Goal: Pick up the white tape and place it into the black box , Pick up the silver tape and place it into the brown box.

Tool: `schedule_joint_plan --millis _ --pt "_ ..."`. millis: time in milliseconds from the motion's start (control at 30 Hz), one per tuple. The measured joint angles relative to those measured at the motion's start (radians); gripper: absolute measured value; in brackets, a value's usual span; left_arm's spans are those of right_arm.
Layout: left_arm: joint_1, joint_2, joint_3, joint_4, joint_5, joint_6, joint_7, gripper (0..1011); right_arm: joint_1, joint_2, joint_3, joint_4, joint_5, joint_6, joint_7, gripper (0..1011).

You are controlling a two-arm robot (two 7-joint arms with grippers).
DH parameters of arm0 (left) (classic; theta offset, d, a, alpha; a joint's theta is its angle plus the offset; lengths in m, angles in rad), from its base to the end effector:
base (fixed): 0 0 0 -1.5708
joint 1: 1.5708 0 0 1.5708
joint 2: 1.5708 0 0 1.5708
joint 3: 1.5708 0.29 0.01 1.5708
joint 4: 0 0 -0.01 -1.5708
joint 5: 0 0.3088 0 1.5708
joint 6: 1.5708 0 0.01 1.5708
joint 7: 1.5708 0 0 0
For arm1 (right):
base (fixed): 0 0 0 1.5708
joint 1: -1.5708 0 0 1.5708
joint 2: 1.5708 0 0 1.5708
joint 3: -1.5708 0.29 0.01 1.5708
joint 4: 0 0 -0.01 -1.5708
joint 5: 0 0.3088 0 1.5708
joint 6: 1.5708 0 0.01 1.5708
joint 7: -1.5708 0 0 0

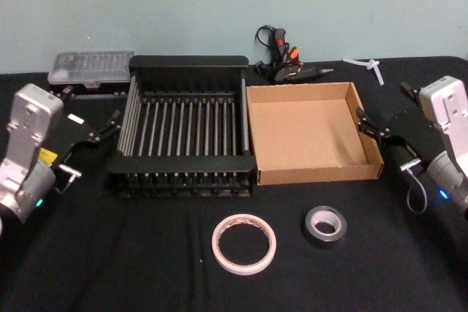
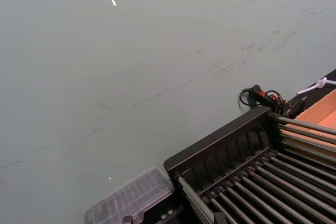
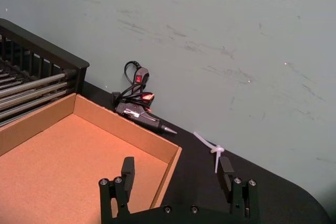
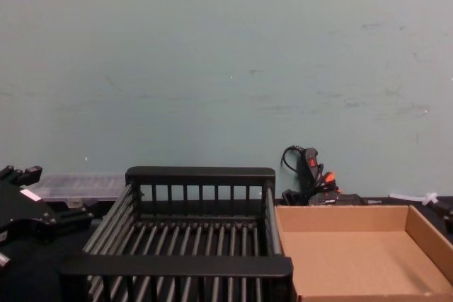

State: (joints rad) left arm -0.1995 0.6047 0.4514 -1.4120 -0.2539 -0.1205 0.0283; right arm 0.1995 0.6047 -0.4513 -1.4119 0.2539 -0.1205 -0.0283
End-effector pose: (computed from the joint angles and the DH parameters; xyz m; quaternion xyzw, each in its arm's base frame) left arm 0.3581 0.0827 -0.3023 0.1415 -0.1325 0.5799 0.7913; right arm 0.3581 -0.0827 -0.3023 -0.1415 -0.1324 -0.5800 0.7912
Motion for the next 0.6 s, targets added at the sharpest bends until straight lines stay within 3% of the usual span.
schedule_joint_plan --millis 600 --pt "0.0 0.0 0.0 0.0 0.0 0.0 0.0 1001 0.0 0.0 0.0 0.0 0.0 0.0 0.0 1000"
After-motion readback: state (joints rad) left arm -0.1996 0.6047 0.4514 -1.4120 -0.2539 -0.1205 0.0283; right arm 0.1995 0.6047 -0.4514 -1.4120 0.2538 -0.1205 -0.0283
